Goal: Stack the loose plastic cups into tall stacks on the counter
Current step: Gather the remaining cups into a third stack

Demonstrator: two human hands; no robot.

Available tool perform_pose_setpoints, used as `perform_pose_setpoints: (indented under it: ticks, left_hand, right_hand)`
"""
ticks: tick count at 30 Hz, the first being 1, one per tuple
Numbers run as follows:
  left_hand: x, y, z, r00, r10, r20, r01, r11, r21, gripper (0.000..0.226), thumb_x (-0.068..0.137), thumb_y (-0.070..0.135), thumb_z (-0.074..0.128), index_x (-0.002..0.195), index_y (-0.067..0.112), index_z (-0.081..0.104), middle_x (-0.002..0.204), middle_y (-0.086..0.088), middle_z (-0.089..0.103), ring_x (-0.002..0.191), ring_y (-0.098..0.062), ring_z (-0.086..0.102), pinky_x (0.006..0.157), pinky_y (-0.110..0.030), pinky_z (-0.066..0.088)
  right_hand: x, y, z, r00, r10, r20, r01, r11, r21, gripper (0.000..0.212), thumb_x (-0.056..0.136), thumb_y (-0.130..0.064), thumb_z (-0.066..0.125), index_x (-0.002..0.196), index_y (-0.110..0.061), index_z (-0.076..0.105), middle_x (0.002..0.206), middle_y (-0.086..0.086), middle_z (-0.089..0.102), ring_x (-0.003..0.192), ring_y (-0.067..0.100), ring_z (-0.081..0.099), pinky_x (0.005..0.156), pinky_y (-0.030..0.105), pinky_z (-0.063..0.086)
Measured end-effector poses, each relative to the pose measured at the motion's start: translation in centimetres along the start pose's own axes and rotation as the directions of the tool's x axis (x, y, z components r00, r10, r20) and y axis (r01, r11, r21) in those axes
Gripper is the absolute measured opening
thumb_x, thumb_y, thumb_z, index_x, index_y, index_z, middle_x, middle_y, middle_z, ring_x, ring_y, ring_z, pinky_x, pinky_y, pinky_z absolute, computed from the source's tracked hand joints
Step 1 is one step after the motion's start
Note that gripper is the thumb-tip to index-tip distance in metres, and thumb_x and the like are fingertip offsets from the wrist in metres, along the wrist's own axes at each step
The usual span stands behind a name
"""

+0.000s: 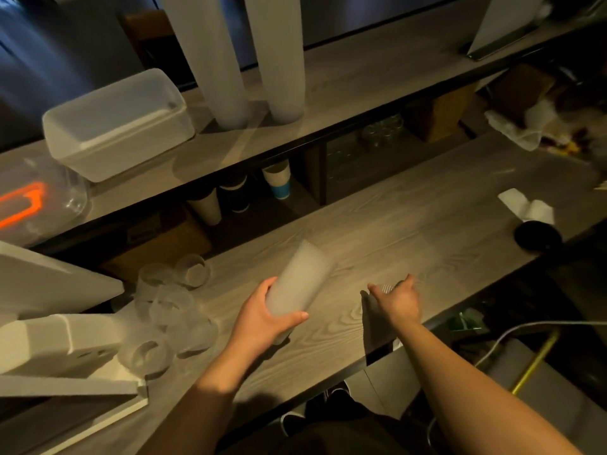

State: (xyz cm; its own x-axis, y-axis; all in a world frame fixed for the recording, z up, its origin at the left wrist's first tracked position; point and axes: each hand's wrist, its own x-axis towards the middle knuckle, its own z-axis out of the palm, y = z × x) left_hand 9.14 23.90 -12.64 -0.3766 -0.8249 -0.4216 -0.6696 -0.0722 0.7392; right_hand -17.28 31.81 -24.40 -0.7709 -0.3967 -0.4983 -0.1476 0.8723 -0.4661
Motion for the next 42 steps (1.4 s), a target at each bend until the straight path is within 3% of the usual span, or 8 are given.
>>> perform_pose_setpoints:
  ticks: [4,9,12,18,24,29,38,42]
  left_hand:
    - [-0.7,-0.4,-0.4,0.999,-0.001,-0.037,0.000,1.000,-0.020,0.081,0.067,0.044,0.088,0.132,0.035,0.040,0.116,0.015,0.049,0.095,-0.002,0.052,0.056,-0.012,0.045]
    - [-1.6,-1.5,-1.5,0.996,-0.013,-0.092,0.007,0.998,-0.063,0.079,0.066,0.043,0.088,0.129,0.036,0.042,0.114,0.017,0.050,0.097,-0.003,0.053,0.055,-0.011,0.046]
    - [-2.3,-2.4,-2.2,0.990,-0.023,-0.142,0.014,0.998,-0.063,0.080,0.065,0.046,0.088,0.129,0.036,0.042,0.114,0.017,0.050,0.101,-0.005,0.053,0.070,-0.020,0.045]
    - [-3.6,-4.7,-3.8,0.977,-0.059,-0.206,0.041,0.995,-0.088,0.084,0.063,0.050,0.088,0.132,0.038,0.041,0.114,0.021,0.049,0.103,-0.008,0.056,0.084,-0.037,0.056]
    - [-6.1,-6.9,-5.6,0.959,-0.046,-0.278,0.010,0.991,-0.130,0.078,0.064,0.043,0.089,0.125,0.042,0.041,0.114,0.027,0.049,0.102,0.003,0.052,0.077,-0.021,0.048]
    - [-7.9,-9.3,-7.3,0.945,-0.090,-0.314,0.046,0.988,-0.146,0.083,0.062,0.047,0.089,0.131,0.039,0.044,0.118,0.022,0.052,0.105,0.001,0.053,0.086,-0.028,0.051]
    - [-10.8,-12.6,-9.5,0.908,-0.186,-0.376,0.183,0.982,-0.046,0.093,0.057,0.053,0.087,0.137,0.041,0.041,0.122,0.013,0.052,0.109,-0.015,0.055,0.091,-0.043,0.055]
    - [-11.2,-13.0,-9.6,0.868,-0.287,-0.406,0.256,0.958,-0.129,0.093,0.057,0.052,0.088,0.136,0.041,0.040,0.119,0.011,0.050,0.105,-0.016,0.054,0.089,-0.044,0.056]
  right_hand:
    - [-0.4,-1.6,0.0,0.998,0.018,0.066,-0.028,0.989,0.144,0.092,0.079,-0.052,0.078,0.144,-0.003,0.034,0.140,0.024,0.046,0.126,0.042,0.050,0.101,0.049,0.046]
    - [-1.4,-4.8,-0.1,0.962,0.004,0.274,-0.137,0.871,0.471,0.067,0.079,-0.056,0.075,0.111,0.000,0.057,0.113,0.017,0.064,0.108,0.035,0.063,0.099,0.053,0.050]
    - [-3.6,-7.4,-0.3,0.943,-0.128,0.306,-0.084,0.801,0.593,0.056,0.082,-0.051,0.075,0.112,-0.010,0.053,0.109,0.009,0.063,0.105,0.028,0.064,0.097,0.048,0.053]
    - [-8.8,-13.3,-0.8,0.774,-0.449,0.446,-0.110,0.599,0.793,0.067,0.081,-0.037,0.072,0.138,-0.015,0.049,0.126,0.015,0.062,0.112,0.030,0.065,0.096,0.049,0.054]
    - [-13.3,-16.3,1.3,0.633,-0.649,0.423,0.247,0.687,0.684,0.046,0.094,-0.035,0.063,0.139,-0.032,0.051,0.132,-0.003,0.056,0.123,0.019,0.054,0.104,0.042,0.048]
    - [-16.0,-18.2,2.8,0.523,-0.749,0.407,0.465,0.650,0.601,0.039,0.098,-0.028,0.060,0.137,-0.027,0.054,0.119,-0.017,0.056,0.109,-0.002,0.053,0.084,0.015,0.044]
    - [-20.0,-20.1,7.0,0.432,-0.722,0.541,0.574,0.683,0.453,0.041,0.095,-0.041,0.061,0.134,-0.028,0.057,0.123,-0.007,0.056,0.108,0.002,0.051,0.087,0.023,0.042]
    - [-21.7,-20.1,8.6,0.341,-0.710,0.616,0.587,0.673,0.450,0.043,0.095,-0.056,0.053,0.130,-0.031,0.055,0.129,-0.003,0.053,0.118,0.009,0.051,0.107,0.031,0.039]
